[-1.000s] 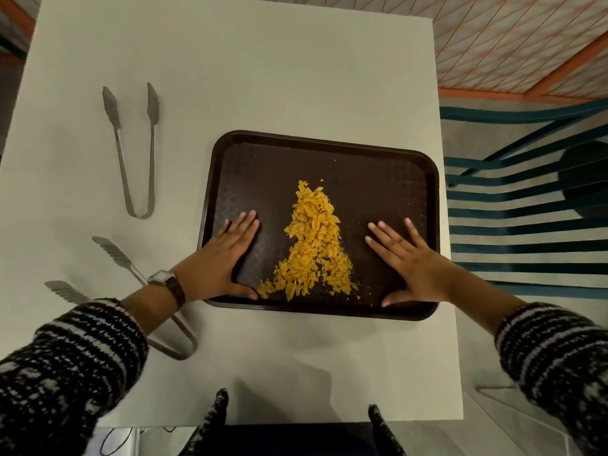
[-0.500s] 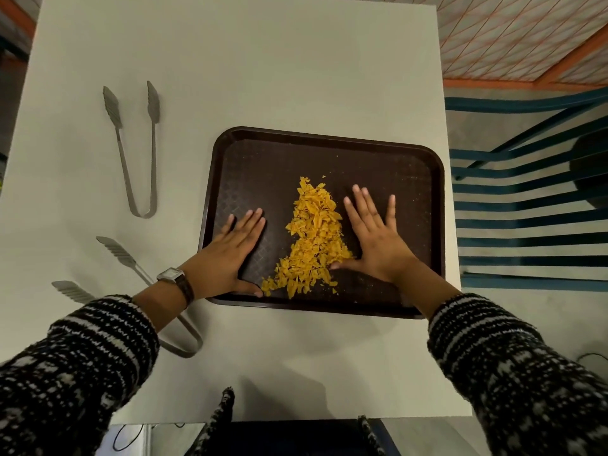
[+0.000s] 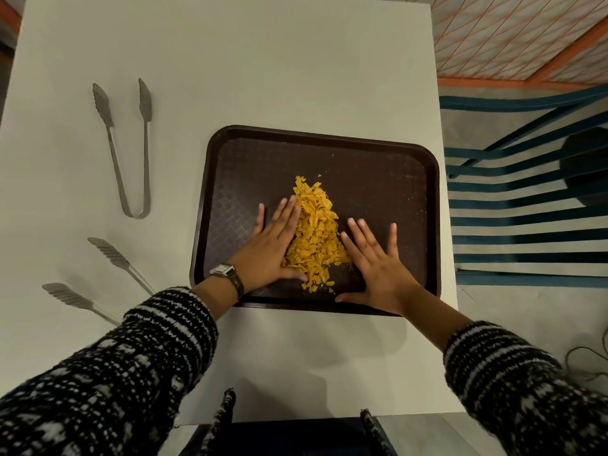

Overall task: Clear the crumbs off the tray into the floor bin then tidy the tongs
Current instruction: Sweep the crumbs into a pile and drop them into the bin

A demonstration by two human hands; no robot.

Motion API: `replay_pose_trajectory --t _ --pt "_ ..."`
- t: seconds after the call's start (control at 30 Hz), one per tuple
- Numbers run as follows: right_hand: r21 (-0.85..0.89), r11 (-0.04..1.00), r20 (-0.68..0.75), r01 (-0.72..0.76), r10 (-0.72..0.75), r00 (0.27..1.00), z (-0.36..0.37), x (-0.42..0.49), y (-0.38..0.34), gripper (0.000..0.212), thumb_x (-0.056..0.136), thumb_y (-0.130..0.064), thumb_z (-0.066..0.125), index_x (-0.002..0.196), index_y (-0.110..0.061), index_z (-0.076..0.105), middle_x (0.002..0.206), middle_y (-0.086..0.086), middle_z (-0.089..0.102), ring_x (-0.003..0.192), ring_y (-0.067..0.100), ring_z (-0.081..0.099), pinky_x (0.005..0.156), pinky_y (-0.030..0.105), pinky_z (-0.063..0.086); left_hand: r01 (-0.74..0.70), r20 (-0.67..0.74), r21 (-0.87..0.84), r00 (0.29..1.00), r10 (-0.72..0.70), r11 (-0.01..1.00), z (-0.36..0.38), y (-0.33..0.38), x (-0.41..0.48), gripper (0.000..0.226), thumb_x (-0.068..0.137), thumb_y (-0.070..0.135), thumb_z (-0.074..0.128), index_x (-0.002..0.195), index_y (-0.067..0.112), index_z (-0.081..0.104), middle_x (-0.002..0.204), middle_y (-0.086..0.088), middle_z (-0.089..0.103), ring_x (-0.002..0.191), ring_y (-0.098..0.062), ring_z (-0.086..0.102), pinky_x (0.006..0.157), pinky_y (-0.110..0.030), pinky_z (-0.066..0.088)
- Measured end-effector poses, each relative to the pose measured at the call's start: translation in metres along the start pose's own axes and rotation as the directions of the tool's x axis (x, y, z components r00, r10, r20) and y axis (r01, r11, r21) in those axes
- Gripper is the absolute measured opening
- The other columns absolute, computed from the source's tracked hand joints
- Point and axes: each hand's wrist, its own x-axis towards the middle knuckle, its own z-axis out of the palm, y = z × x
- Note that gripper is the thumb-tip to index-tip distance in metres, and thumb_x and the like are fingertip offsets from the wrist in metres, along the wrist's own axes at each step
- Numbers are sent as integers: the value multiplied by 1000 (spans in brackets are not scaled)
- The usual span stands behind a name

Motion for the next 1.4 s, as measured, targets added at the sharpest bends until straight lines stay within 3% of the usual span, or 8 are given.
replay_pose_trajectory --t 0.13,0.37,0.67,0.9,1.03,1.2,1.27,1.4 --pt "1 999 -74 34 -34 997 -2 27 -19 107 74 -80 35 149 -13 -1 157 10 -4 145 19 -18 108 60 -15 4 -2 -43 1000 -4 999 3 -8 -14 129 59 83 43 142 9 -22 151 -4 -28 135 -8 -37 108 -34 -32" --pt "40 991 -125 -124 128 984 -9 54 -24 105 76 -80 33 149 -12 -1 156 8 -6 145 22 -13 108 62 -14 64 11 -12 998 -64 998 11 -18 -47 123 63 88 32 144 11 -19 154 -8 -20 142 -17 -24 109 -35 -31" --pt "50 998 -137 -31 37 990 6 18 -39 108 74 -81 36 150 -12 2 157 7 -13 147 22 -11 110 61 -14 31 1 93 999 -32 995 6 -12 -15 123 63 88 32 145 11 -18 155 -9 -16 143 -18 -18 105 -47 -34" --pt "37 999 -168 -37 43 985 5 43 -45 110 73 -82 37 148 -16 -9 157 9 -18 146 23 -11 109 64 -11 -4 -43 131 999 9 991 -6 -8 22 117 65 83 36 147 8 -2 156 -13 -7 142 -17 -12 107 -55 -22" --pt "108 975 -193 -194 213 958 -6 55 -39 107 73 -82 34 149 -13 2 156 10 -3 145 23 -11 110 63 -11 1 -93 100 996 8 995 -4 -16 12 112 69 71 45 146 7 -4 156 -16 -4 142 -18 -12 108 -48 -25" --pt "182 961 -219 -208 245 944 -2 45 -39 101 78 -76 38 150 -13 7 158 9 -3 146 20 -13 113 55 -12 38 -134 -4 990 -39 999 -3 -27 -11 110 73 77 31 146 5 -8 154 -7 -14 144 -17 -14 111 -32 -27" --pt "370 897 -242 -244 347 906 1 35 -44 90 84 -68 36 150 -13 9 159 6 -4 146 18 -11 116 48 -11 73 -152 -80 985 -84 994 -1 -24 -18 103 76 76 24 145 7 -10 153 -2 -18 144 -16 -16 112 -27 -24" --pt "712 611 -166 -347 626 762 4 27 -70 82 88 -66 15 150 -13 10 160 1 4 146 11 -8 116 41 -17 170 -212 -231 952 -220 958 7 -1 -14 85 85 61 19 147 8 -5 153 0 -17 141 -11 -17 113 -28 -19"
